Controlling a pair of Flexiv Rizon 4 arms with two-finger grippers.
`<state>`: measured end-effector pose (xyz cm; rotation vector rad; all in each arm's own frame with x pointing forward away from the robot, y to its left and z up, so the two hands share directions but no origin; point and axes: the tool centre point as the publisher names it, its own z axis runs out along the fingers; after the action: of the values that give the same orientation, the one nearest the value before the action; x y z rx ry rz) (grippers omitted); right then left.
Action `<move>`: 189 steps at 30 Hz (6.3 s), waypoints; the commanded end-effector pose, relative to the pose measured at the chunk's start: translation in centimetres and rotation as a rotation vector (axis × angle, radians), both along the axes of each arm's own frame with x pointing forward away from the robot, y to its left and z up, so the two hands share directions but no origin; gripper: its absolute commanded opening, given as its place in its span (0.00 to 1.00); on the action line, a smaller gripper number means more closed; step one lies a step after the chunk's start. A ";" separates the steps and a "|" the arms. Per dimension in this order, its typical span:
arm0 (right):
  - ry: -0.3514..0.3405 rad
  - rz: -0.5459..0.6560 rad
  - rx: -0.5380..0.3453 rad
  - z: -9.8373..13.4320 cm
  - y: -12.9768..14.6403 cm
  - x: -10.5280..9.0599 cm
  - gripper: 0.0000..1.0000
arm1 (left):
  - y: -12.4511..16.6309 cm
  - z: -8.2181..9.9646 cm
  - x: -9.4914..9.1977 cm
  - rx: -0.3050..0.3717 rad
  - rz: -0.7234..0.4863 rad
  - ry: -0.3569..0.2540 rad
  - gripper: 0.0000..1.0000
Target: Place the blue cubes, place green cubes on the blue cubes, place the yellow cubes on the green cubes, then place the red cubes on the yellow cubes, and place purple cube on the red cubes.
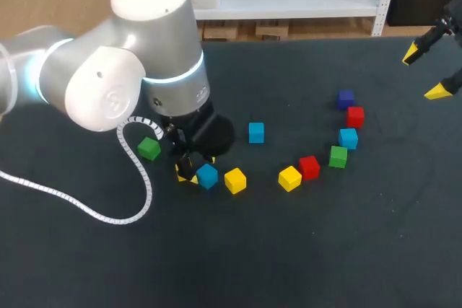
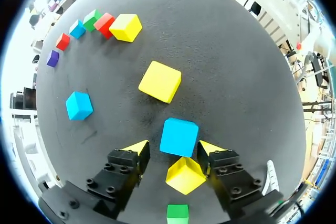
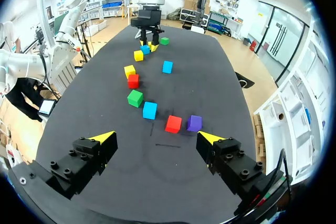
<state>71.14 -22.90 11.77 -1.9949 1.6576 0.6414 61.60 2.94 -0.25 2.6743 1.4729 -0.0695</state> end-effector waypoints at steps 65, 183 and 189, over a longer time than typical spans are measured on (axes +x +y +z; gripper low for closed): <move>0.000 0.001 0.002 0.0 0.0 0.0 1.00 | -3.9 2.3 7.6 -0.062 0.690 0.024 0.00; 0.000 0.001 0.002 0.0 0.0 0.0 1.00 | -5.6 -0.3 9.5 0.031 0.583 -0.051 0.40; 0.000 0.001 0.002 0.0 0.0 0.0 1.00 | -5.6 -0.3 9.6 0.031 0.586 -0.051 0.68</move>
<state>71.14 -22.89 11.76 -1.9950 1.6575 0.6414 70.92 -2.56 -0.50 2.1293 2.1713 0.0645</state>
